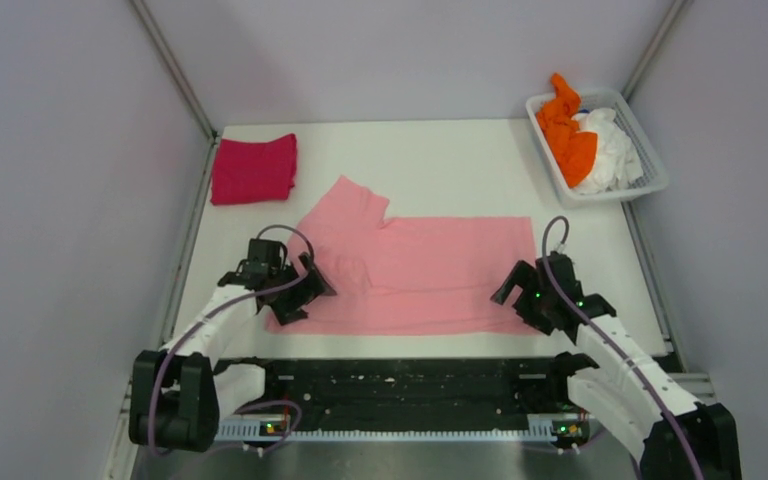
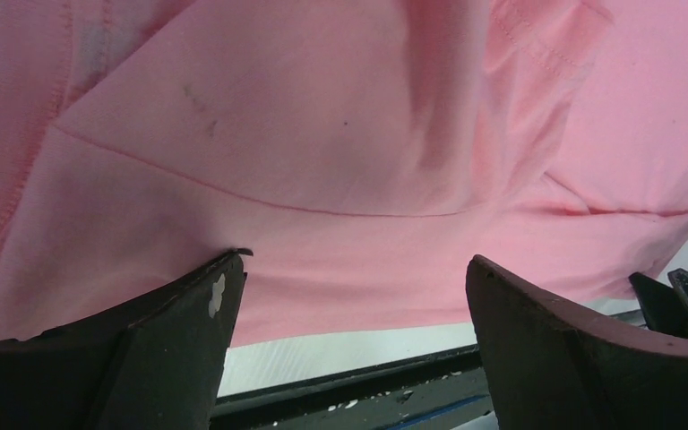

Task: Fold and stack the t-shirts
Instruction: Fold the flattened tshirt in 1/3 of the way, then grab the side of the flattened tshirt furthest away from the robot with both arms

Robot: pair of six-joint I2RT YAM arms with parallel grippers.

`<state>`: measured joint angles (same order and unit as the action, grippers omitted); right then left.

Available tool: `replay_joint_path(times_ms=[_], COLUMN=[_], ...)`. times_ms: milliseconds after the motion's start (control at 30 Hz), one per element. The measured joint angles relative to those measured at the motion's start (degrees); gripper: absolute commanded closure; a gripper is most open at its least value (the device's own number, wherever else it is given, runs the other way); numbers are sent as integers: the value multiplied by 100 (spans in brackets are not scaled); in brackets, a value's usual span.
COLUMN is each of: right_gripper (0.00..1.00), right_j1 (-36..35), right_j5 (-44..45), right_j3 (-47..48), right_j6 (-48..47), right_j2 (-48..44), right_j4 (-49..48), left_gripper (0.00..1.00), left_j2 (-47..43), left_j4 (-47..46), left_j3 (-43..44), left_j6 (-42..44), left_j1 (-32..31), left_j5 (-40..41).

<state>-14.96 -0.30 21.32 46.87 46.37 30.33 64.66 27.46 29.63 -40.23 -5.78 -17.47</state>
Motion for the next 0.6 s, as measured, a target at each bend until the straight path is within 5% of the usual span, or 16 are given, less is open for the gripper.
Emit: replay_joint_path(times_ms=[200,367,600], right_gripper=[1,1,1], right_j1=[0,0,2], right_j5=[138,726,1182], right_j3=[400,1541,2124], right_j6=[-173,-498,-675], right_j2=[17,369,1073], right_j4=[522,560,-302], left_gripper=[1,1,4], left_j2=[-560,-289,2092], left_j4=[726,946,363], left_j3=[107,1399,4170], left_j6=[-105,57,474], left_j1=[0,0,4], left_j5=[328,702,914])
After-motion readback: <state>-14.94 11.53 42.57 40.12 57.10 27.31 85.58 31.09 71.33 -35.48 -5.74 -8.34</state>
